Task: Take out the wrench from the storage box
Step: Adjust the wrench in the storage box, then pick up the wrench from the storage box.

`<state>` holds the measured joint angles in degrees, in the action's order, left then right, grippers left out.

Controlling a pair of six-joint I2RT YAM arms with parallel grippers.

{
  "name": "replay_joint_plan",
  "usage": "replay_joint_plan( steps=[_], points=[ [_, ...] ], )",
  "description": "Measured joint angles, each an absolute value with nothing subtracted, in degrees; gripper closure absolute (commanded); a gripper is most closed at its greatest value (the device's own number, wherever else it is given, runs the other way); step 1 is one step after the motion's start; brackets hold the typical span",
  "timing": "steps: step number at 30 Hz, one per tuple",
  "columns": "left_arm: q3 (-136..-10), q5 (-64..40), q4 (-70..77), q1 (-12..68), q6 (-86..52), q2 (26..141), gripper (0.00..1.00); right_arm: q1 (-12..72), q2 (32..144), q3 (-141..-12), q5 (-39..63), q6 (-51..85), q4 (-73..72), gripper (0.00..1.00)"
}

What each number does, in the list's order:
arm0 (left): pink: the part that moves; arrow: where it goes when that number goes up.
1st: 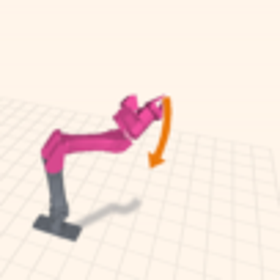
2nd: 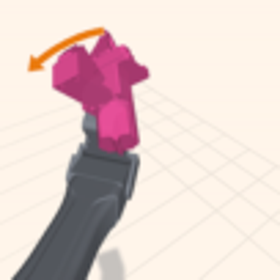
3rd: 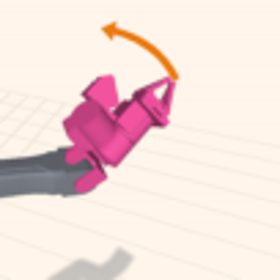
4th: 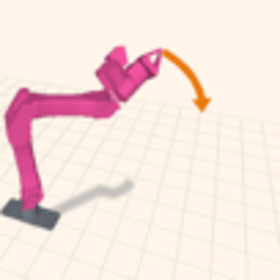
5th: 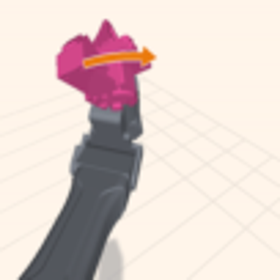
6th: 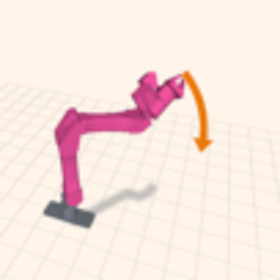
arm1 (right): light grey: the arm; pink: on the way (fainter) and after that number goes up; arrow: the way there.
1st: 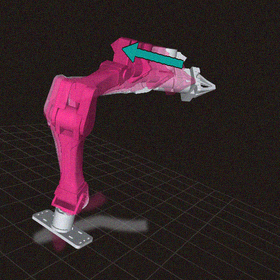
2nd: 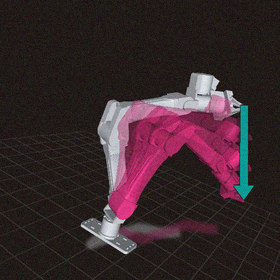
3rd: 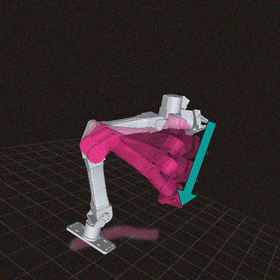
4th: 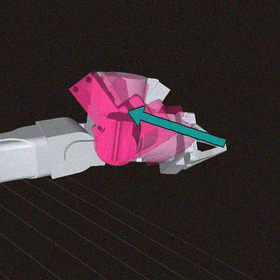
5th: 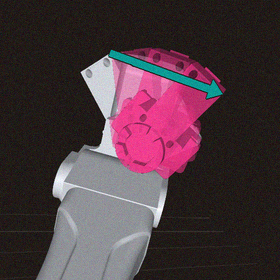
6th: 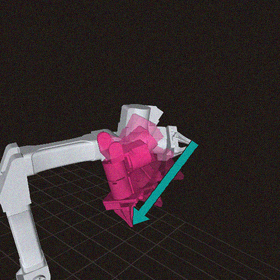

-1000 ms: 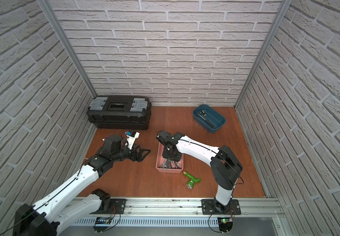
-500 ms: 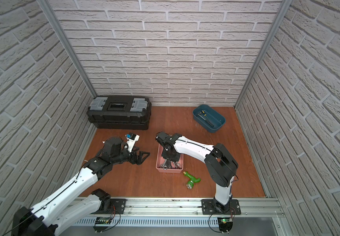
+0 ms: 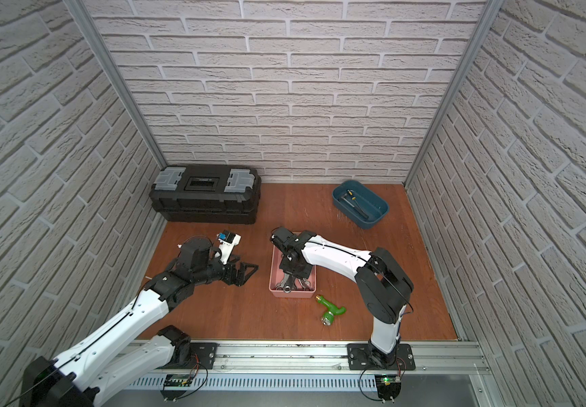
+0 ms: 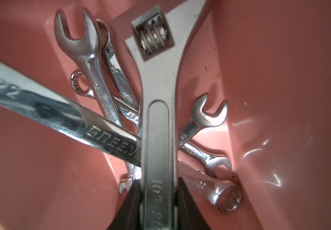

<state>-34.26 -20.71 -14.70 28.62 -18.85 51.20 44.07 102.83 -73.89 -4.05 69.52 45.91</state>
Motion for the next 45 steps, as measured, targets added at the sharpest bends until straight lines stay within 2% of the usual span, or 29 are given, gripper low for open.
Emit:
replay_joint_plan(
  steps=[3,18,26,35,39,43,45],
  points=[
    [-34.2,-20.8,-14.8,28.6,-18.8,51.2,0.02,44.1,102.0,-73.2,-3.8,69.6,45.6,0.98],
    [-34.2,-21.5,-15.0,28.6,-17.7,52.7,0.02,44.5,94.8,-71.2,-3.2,70.0,48.0,0.98],
    [-33.7,-21.9,-15.0,28.6,-17.7,52.7,0.02,45.4,94.5,-70.0,-3.2,69.7,47.9,0.97],
    [-33.0,-21.9,-15.1,28.6,-17.8,52.5,0.02,45.9,95.6,-67.7,-2.5,68.6,45.6,0.78],
    [-33.0,-21.9,-15.1,28.6,-17.8,52.3,0.02,45.6,96.7,-68.4,-2.7,68.1,44.9,0.63],
    [-33.0,-21.9,-15.3,28.6,-17.8,51.9,0.02,45.2,97.5,-69.1,-2.9,67.1,46.9,0.54],
    [-33.0,-21.9,-15.3,28.6,-17.8,51.9,0.02,44.8,97.8,-70.1,-3.1,66.7,47.8,0.52]
  ],
)
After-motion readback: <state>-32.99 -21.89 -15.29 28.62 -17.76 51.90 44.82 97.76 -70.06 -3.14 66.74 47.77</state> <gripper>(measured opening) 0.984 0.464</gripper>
